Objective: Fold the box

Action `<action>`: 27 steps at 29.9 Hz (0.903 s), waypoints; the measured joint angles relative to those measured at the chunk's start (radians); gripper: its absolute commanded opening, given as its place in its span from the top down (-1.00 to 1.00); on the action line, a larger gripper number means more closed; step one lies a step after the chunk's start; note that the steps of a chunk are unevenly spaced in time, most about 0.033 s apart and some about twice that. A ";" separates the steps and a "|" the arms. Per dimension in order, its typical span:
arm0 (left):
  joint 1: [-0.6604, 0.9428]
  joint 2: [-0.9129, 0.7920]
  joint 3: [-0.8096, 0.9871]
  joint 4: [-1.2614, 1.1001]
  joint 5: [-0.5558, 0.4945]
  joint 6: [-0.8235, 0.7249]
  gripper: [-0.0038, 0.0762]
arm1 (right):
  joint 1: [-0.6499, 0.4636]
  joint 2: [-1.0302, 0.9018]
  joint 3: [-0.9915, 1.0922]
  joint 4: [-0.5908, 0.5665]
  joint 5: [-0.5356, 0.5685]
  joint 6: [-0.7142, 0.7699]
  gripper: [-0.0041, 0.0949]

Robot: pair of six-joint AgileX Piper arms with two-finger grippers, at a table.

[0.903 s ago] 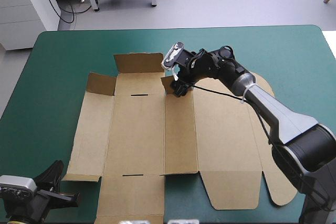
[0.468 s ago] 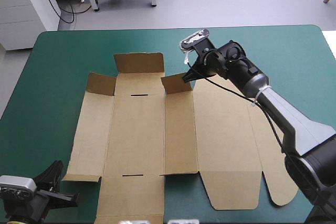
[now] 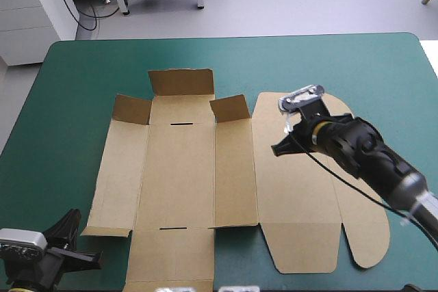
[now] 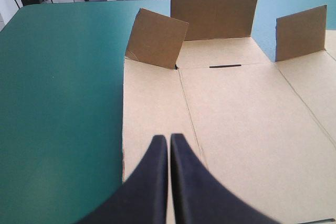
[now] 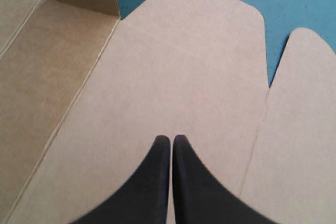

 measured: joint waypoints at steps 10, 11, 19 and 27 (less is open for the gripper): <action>0.000 0.000 0.000 0.000 0.000 0.000 0.91 | 0.000 -0.417 0.303 0.012 -0.021 0.007 0.92; 0.000 0.000 0.000 0.000 0.000 0.000 0.90 | 0.000 -0.460 0.328 0.015 -0.023 0.007 0.92; 0.000 0.000 0.000 0.000 0.000 0.000 -0.30 | 0.000 -0.713 0.459 0.035 -0.023 0.012 0.92; 0.000 0.000 0.000 0.000 0.000 0.000 -0.77 | 0.000 -0.873 0.563 0.076 -0.016 -0.014 0.92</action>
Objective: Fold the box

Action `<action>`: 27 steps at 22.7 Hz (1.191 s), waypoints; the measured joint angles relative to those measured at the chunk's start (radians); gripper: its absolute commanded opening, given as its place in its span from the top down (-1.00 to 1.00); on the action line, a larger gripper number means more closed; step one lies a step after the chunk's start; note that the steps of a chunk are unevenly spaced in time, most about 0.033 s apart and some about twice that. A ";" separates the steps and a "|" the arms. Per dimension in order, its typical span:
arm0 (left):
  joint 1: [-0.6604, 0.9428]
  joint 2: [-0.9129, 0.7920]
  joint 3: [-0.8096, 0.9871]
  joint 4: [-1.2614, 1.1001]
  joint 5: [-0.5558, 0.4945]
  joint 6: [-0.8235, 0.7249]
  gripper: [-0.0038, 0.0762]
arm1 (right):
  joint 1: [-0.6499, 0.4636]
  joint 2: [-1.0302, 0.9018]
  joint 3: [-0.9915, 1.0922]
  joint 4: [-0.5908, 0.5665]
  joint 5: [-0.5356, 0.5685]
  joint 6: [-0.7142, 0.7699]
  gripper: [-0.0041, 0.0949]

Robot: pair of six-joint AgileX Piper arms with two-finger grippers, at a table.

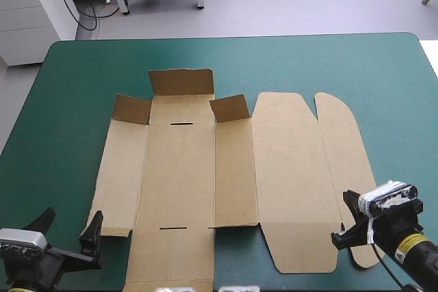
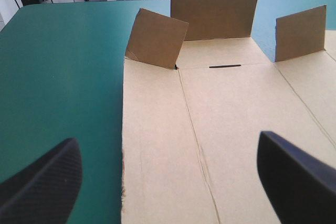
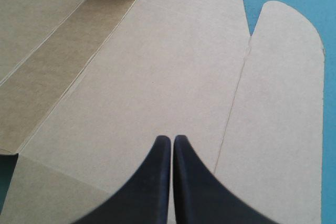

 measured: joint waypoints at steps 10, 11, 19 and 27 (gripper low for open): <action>0.000 0.167 -0.046 0.018 0.026 0.000 -0.77 | 0.000 -0.142 0.064 0.152 0.004 -0.140 0.92; 0.000 0.206 -0.064 0.029 0.026 0.000 -0.77 | 0.000 -0.143 0.064 0.155 0.004 -0.148 0.92; 0.000 0.755 -0.462 0.064 0.141 -0.003 -0.77 | 0.000 -0.143 0.064 0.180 0.026 -0.202 0.92; 0.010 0.983 -0.522 0.053 0.200 -0.001 -0.77 | 0.000 -0.143 0.065 0.238 0.037 -0.277 0.92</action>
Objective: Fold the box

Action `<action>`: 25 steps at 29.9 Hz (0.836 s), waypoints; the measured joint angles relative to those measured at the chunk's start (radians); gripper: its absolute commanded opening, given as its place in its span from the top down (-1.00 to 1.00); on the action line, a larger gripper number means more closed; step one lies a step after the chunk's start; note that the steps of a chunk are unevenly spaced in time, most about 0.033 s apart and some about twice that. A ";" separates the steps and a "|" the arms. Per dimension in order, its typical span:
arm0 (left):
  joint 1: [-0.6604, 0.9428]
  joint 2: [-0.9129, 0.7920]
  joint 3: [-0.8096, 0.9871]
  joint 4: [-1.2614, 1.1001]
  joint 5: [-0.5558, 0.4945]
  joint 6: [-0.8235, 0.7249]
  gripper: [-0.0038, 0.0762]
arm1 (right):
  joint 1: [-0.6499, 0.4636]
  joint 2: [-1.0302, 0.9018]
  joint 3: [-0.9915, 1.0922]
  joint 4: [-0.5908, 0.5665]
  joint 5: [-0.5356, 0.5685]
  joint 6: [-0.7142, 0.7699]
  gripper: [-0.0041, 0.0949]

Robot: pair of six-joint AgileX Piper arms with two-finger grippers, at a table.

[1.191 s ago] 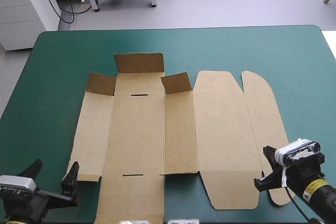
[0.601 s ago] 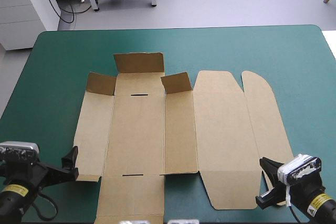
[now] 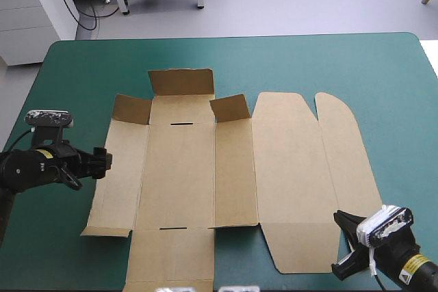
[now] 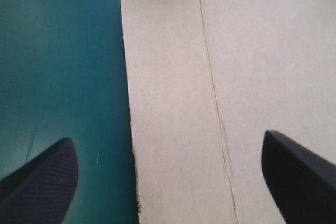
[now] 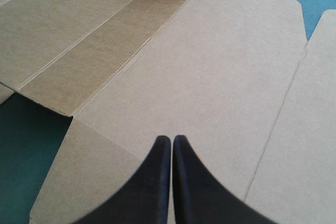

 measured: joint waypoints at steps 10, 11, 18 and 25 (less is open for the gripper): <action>0.416 0.129 0.010 -0.335 0.116 0.285 -0.77 | 0.000 0.000 0.000 0.003 0.000 -0.010 0.92; 0.445 0.152 0.015 -0.363 0.138 0.314 -0.77 | 0.000 0.000 0.000 0.003 0.000 -0.013 0.92; 0.499 0.296 0.058 -0.435 0.214 0.435 -0.77 | 0.000 0.000 0.001 0.003 0.000 -0.018 0.92; 0.499 0.335 0.145 -0.448 0.193 0.479 -0.77 | 0.000 0.000 0.001 0.003 0.000 -0.021 0.92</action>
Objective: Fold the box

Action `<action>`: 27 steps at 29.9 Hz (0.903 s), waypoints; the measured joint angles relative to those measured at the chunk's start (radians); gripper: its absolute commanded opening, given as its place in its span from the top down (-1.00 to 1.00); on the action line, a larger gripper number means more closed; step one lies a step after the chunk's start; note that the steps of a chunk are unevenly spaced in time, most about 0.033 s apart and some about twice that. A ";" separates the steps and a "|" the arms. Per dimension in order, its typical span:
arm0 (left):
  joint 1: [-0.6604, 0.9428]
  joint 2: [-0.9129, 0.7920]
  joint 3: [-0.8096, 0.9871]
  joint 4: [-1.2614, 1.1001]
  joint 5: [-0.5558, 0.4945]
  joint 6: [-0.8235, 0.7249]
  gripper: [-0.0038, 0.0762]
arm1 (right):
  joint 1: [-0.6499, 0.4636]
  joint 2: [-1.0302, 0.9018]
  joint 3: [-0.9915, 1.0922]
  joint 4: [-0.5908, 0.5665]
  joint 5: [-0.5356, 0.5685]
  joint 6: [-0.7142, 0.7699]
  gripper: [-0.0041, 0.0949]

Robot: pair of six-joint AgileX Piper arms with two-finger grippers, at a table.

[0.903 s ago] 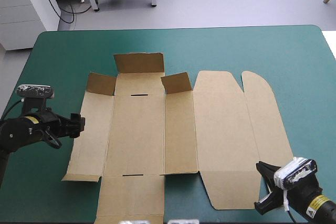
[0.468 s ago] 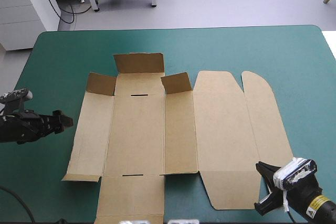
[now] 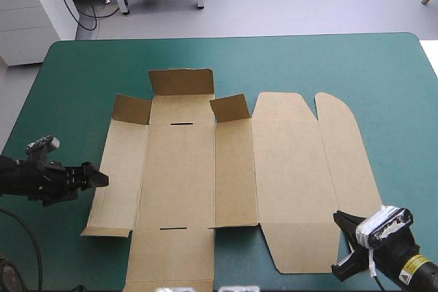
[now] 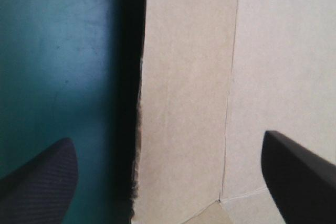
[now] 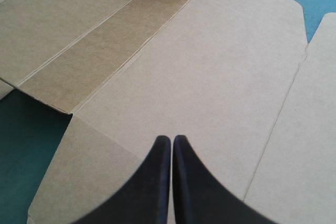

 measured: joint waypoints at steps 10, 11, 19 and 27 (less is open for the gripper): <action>-0.139 0.018 0.061 0.041 -0.008 0.008 -0.71 | 0.000 0.000 0.000 0.001 0.000 0.000 0.92; -0.150 0.022 0.062 0.042 -0.008 0.007 -0.70 | 0.000 0.000 0.000 0.001 0.000 0.000 0.92; -0.161 0.035 0.063 0.038 -0.017 0.004 0.13 | 0.000 0.000 0.000 0.001 0.000 -0.002 0.92; -0.161 0.035 0.063 0.038 -0.011 0.016 0.92 | 0.000 0.000 0.000 0.001 0.000 -0.003 0.92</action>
